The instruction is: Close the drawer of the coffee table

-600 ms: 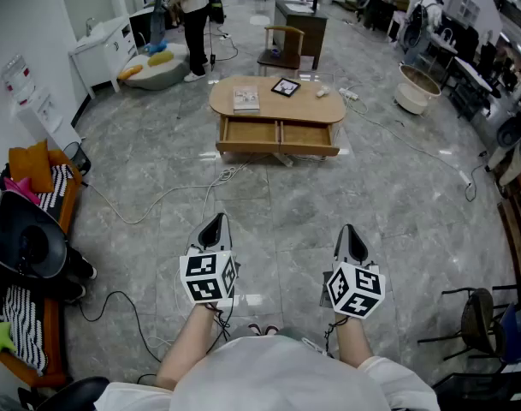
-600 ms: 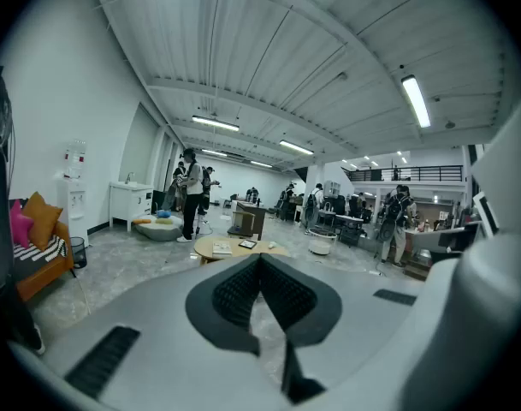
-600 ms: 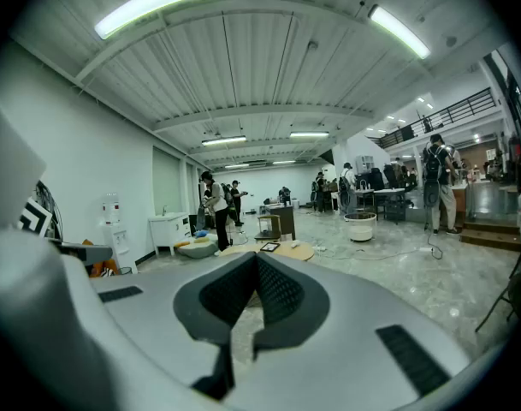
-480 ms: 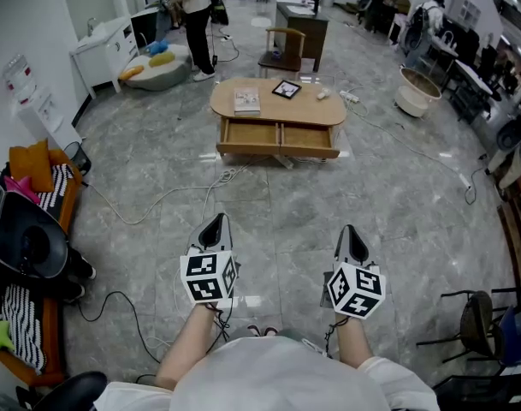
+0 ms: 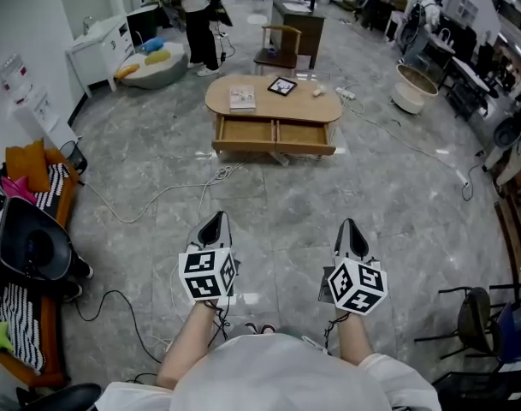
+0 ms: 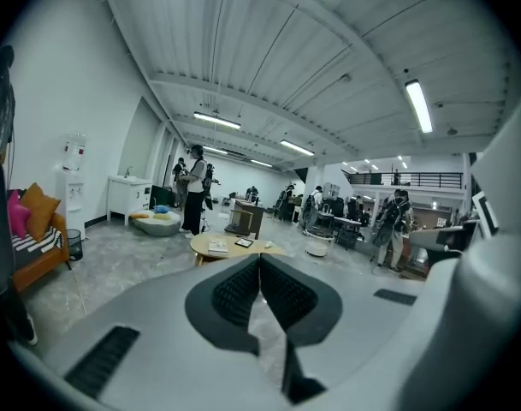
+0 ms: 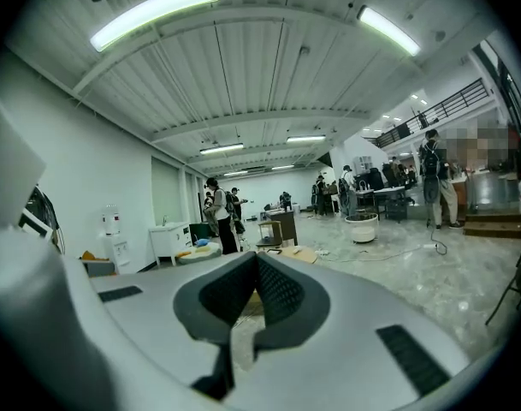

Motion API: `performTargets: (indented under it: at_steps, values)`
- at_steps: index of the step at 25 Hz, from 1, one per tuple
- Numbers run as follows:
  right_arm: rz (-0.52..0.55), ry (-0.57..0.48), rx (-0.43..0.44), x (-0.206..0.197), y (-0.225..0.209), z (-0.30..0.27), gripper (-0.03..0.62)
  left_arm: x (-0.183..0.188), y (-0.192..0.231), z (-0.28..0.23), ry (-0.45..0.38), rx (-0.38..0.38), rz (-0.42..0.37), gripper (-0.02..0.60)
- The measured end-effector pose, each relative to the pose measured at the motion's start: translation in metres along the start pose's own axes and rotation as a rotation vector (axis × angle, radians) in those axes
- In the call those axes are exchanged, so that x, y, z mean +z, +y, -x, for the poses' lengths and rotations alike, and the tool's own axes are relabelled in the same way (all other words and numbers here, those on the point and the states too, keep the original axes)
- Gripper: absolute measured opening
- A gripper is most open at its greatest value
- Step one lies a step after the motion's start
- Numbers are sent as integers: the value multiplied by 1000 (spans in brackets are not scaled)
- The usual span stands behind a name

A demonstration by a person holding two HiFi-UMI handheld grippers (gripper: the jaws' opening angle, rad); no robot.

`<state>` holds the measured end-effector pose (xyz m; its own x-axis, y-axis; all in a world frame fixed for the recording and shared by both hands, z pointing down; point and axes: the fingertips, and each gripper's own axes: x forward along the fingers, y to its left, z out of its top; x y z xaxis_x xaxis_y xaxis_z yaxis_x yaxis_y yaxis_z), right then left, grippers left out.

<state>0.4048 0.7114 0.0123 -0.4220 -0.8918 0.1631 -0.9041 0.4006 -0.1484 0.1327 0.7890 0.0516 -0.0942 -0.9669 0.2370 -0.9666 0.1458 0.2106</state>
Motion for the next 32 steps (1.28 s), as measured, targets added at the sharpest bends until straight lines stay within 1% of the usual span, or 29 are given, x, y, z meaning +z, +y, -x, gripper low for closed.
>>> performTargets:
  at_steps: [3, 6, 10, 15, 19, 21, 23, 27, 29, 32]
  values:
    - [8, -4, 9, 4, 0, 1, 3, 3, -3, 2, -5, -3, -1, 5]
    - [25, -8, 14, 6, 0, 1, 38, 7, -8, 3, -13, -15, -7, 60]
    - [29, -19, 22, 5, -2, 1, 74, 10, -13, 3, -27, -30, -6, 111]
    - [23, -21, 41, 6, -1, 3, 116, 12, -18, 6, -31, -52, -1, 207]
    - [25, -20, 43, 7, 0, 6, 157, 13, -19, 10, -29, -58, -5, 255]
    - [29, -21, 43, 7, -1, 8, 176, 12, -21, 12, -29, -62, -6, 289]
    - [34, -20, 44, 5, 0, 10, 200, 9, -21, 15, -27, -68, -7, 322]
    - [50, -12, 42, 1, 4, 13, 272, 5, -18, 18, -20, -73, -8, 373]
    - [54, -11, 38, 0, 4, 14, 306, 4, -18, 19, -17, -74, -8, 390]
    - [59, -12, 32, 1, 2, 16, 338, 4, -19, 21, -14, -71, -7, 419]
